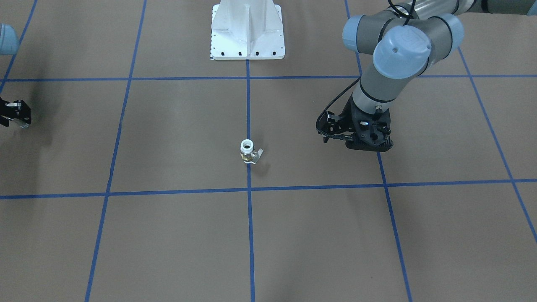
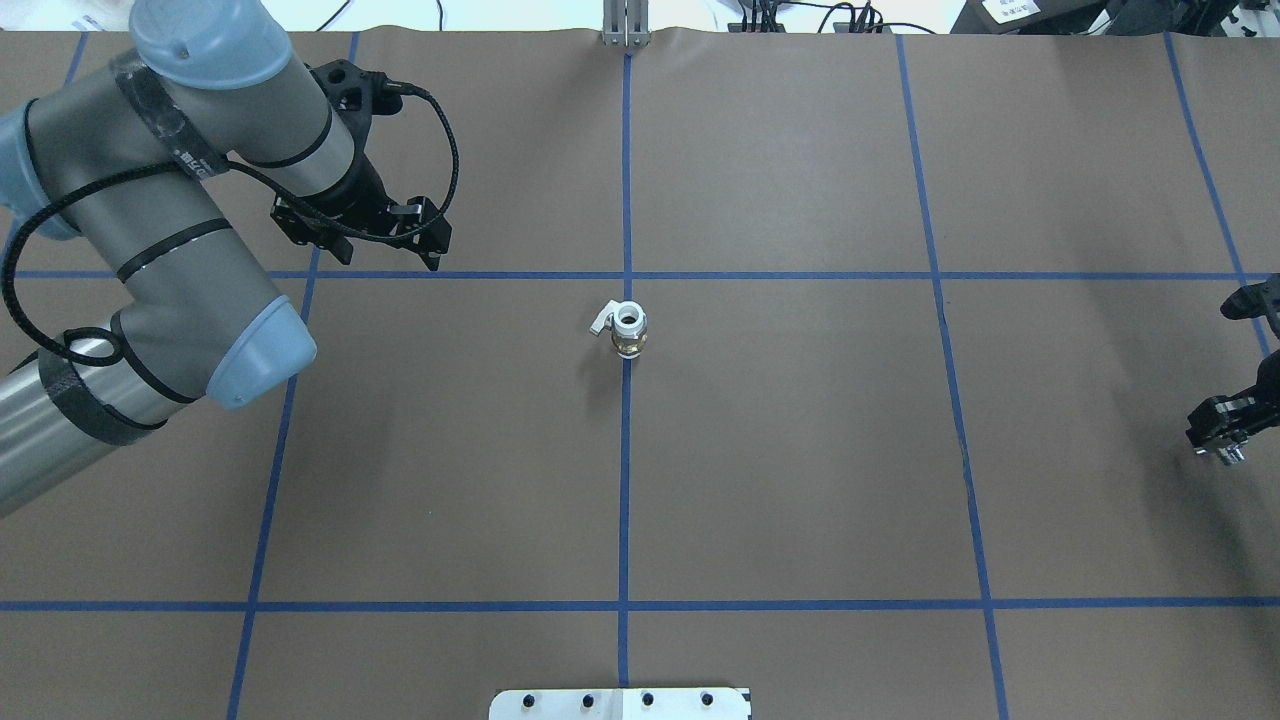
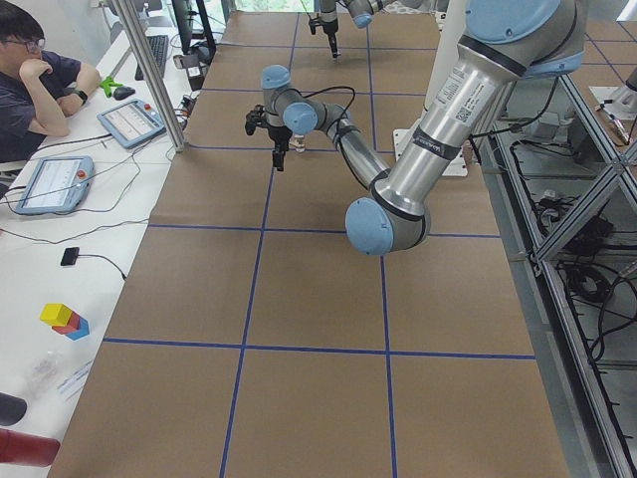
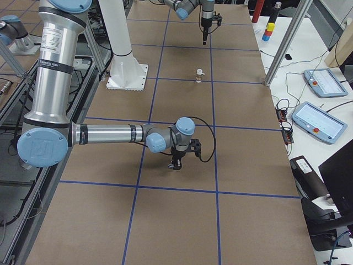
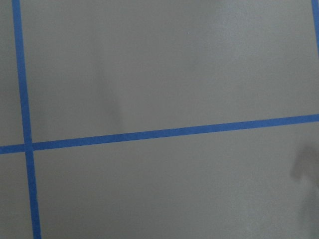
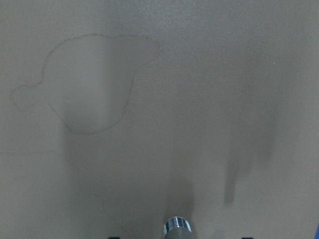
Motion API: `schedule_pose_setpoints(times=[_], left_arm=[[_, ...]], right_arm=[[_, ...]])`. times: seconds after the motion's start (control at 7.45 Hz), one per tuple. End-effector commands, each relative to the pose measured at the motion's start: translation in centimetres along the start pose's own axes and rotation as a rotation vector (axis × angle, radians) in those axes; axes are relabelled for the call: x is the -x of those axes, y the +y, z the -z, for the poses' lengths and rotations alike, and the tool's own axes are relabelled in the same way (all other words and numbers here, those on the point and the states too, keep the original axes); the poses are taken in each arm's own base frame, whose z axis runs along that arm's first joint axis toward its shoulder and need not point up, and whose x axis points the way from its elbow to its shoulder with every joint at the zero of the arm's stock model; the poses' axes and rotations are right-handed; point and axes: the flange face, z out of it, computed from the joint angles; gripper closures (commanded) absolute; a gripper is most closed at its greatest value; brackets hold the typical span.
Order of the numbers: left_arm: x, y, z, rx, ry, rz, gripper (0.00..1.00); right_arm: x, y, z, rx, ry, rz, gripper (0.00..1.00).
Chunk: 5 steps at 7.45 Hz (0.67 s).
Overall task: Assemble PPR valve and pipe with both arms
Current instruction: 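Lower the right gripper onto the silver pipe piece and grasp it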
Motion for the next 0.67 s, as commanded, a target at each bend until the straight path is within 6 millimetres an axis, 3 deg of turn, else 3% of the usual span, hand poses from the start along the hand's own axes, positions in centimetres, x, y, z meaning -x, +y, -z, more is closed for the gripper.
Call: schedule_pose_setpoints(times=[0.0, 0.54], left_arm=[[-0.01, 0.03, -0.05, 0.002, -0.001, 0.001, 0.0], [0.02, 0.0, 0.07, 0.0, 0.0, 0.002, 0.0]], right_arm=[[0.06, 0.01, -0.06, 0.001, 0.001, 0.006, 0.51], [-0.18, 0.25, -0.32, 0.007, 0.004, 0.013, 0.5]])
